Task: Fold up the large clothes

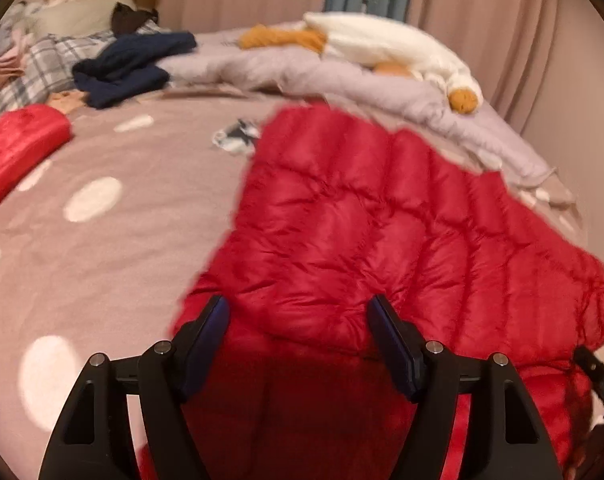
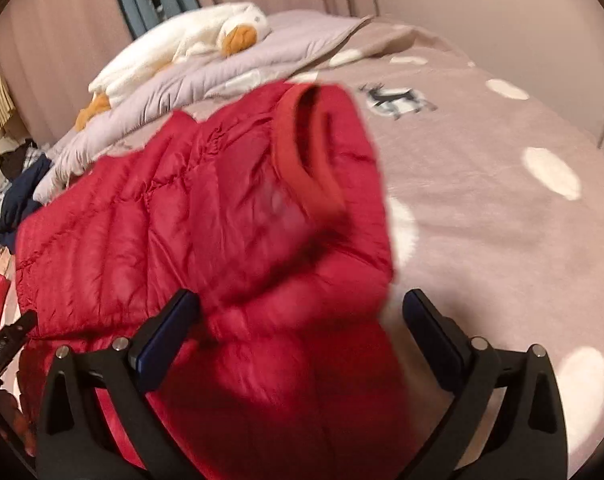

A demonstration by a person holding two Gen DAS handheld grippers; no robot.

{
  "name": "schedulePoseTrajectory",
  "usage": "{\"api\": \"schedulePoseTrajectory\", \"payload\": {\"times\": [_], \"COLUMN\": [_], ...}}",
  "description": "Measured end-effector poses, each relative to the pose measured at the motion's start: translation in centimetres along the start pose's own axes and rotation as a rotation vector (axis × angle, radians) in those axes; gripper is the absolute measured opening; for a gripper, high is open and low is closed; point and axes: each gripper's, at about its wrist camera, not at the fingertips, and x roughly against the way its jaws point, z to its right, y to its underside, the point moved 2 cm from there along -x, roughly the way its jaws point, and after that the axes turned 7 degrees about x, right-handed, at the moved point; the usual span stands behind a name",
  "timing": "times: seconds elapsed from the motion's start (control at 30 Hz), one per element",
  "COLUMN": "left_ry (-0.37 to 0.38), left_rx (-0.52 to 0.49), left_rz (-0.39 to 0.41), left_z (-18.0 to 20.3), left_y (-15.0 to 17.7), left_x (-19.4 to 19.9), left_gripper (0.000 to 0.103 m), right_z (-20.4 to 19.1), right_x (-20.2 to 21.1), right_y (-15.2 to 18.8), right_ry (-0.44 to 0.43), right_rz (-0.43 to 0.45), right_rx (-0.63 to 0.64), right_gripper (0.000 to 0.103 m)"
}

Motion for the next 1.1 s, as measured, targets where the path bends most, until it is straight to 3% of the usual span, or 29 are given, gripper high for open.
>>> {"api": "schedulePoseTrajectory", "payload": {"times": [0.17,0.3,0.5,0.73,0.93,1.1], "left_ry": [0.031,0.008,0.010,0.100,0.109,0.238], "left_rx": [0.003,0.000,0.038,0.137,0.183,0.211], "left_rz": [0.110,0.139,0.063,-0.073,-0.092,-0.146], "left_z": [-2.5,-4.8,-8.1,-10.9,-12.1,-10.9], "left_y": [-0.2,0.9,3.9,8.0,10.6,12.5], "left_x": [6.7,10.2,11.2,10.6,10.7,10.6], "left_gripper": [0.099,0.101,0.102,0.101,0.101,0.101], "right_z": [1.5,2.0,2.6,2.9,3.6,2.5], "right_x": [4.5,7.6,9.7,10.2,10.4,10.6], "right_y": [1.4,2.7,6.1,10.3,12.7,13.9], "right_ry": [0.036,0.029,0.020,-0.010,-0.026,-0.070], "right_rz": [0.029,0.054,0.035,-0.020,-0.022,-0.004], "right_rx": [-0.002,-0.007,0.001,-0.030,-0.061,-0.053], "right_gripper": [0.103,0.103,0.103,0.103,0.103,0.103]}}
